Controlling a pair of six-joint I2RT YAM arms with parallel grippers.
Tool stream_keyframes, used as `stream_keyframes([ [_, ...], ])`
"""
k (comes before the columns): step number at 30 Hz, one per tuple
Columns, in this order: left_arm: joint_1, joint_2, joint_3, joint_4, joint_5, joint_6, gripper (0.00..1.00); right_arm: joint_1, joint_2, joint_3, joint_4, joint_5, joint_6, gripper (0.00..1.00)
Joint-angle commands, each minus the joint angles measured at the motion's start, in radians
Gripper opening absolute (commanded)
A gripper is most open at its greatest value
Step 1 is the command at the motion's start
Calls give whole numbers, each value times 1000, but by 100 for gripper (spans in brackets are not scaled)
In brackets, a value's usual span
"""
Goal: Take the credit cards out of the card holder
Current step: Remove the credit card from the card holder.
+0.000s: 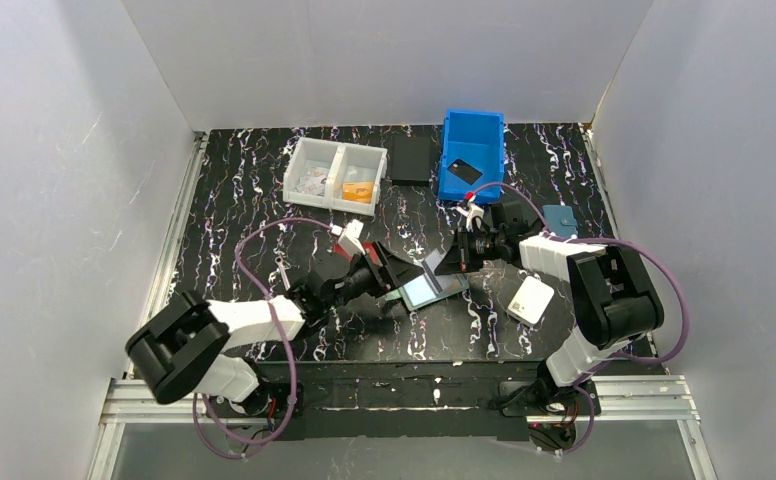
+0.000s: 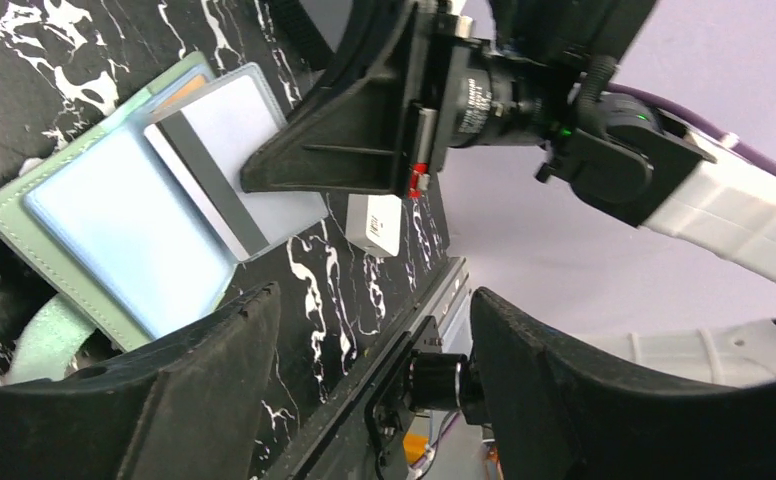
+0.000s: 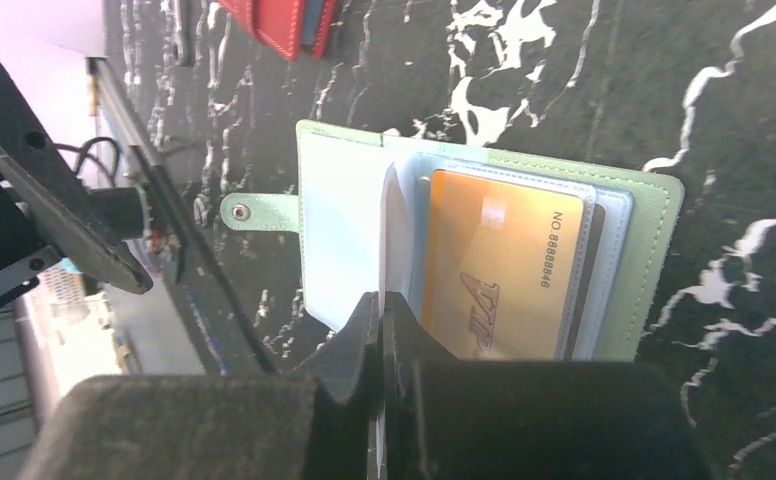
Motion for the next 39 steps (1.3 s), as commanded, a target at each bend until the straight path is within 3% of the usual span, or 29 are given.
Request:
stream_keyframes([
  [1,-29,-89,-68,-85,-87,35,76,-2,12,-32,147,-119,100,1],
  [4,-33,-98,-83,-81,-75,2,81,-1,26,-51,192,-152,136,1],
  [10,-55,-45,-62,-46,-53,-52,80,0,41,-81,280,-213,197,1],
  [17,-67,104,-57,81,-72,-115,68,1,53,-92,331,-257,234,1],
  [23,-67,214,-69,229,-93,-158,66,1,69,-91,338,-269,244,1],
  [39,-61,361,-62,424,-183,-214,52,5,84,-103,466,-355,365,1],
])
